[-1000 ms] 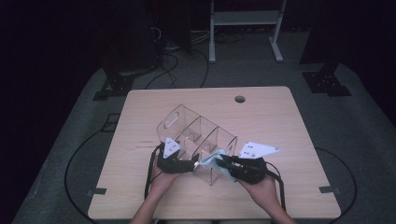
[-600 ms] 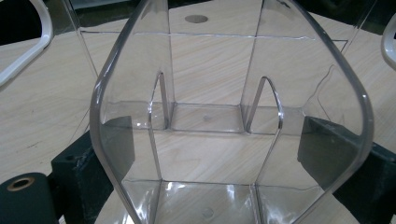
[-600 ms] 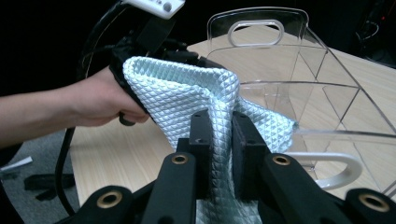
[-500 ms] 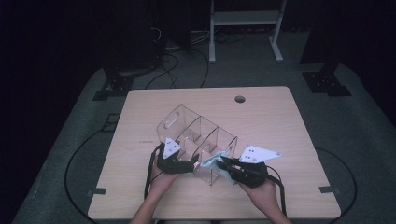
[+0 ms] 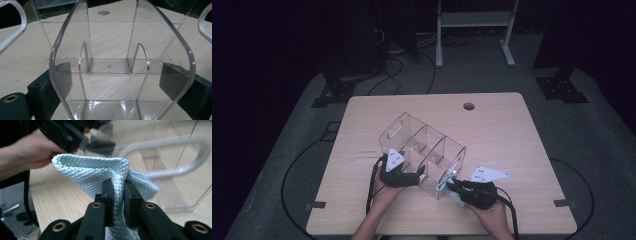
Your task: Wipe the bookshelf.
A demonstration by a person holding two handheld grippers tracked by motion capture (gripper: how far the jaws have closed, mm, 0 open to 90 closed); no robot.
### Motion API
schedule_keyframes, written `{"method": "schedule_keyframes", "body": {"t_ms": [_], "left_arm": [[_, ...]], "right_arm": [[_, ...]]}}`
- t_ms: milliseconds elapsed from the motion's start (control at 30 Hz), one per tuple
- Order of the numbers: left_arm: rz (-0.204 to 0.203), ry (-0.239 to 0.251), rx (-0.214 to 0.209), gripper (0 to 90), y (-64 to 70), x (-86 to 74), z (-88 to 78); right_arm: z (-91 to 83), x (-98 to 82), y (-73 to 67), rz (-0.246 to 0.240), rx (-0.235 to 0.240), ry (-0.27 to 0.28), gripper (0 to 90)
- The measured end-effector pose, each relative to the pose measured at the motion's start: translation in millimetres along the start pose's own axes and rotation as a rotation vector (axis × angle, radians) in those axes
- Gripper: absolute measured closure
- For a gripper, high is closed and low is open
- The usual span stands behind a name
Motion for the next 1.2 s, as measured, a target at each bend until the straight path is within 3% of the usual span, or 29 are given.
{"method": "schedule_keyframes", "body": {"t_ms": [433,533,767,1200], "left_arm": [[-0.007,-0.014,0.003,6.7,7.5,-0.3,-2.5],[-0.004,-0.014,-0.002,5.9,11.0,-0.4,-2.4],[-0.001,0.003,-0.033,4.8,17.9,0.1,-4.2],[0.030,0.011,-0.069,4.8,30.7,0.5,-6.8]], "right_arm": [[1.3,-3.3,11.7,0.079,0.024,0.030,80.1],[-1.6,-4.7,15.0,0.075,0.008,0.033,80.1],[-10.3,-9.5,30.6,0.119,-0.026,0.048,80.1],[-21.0,-14.0,47.6,0.165,-0.078,0.060,80.1]]}}
Point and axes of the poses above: each handheld gripper's, and its own axes: z roughly forward along the jaws, x roughly out of its top, y roughly to its right, the point moved 1 cm from there along z, roughly forward along the jaws, and after that the axes turned 6 degrees about -z, right-handed, at the moved point
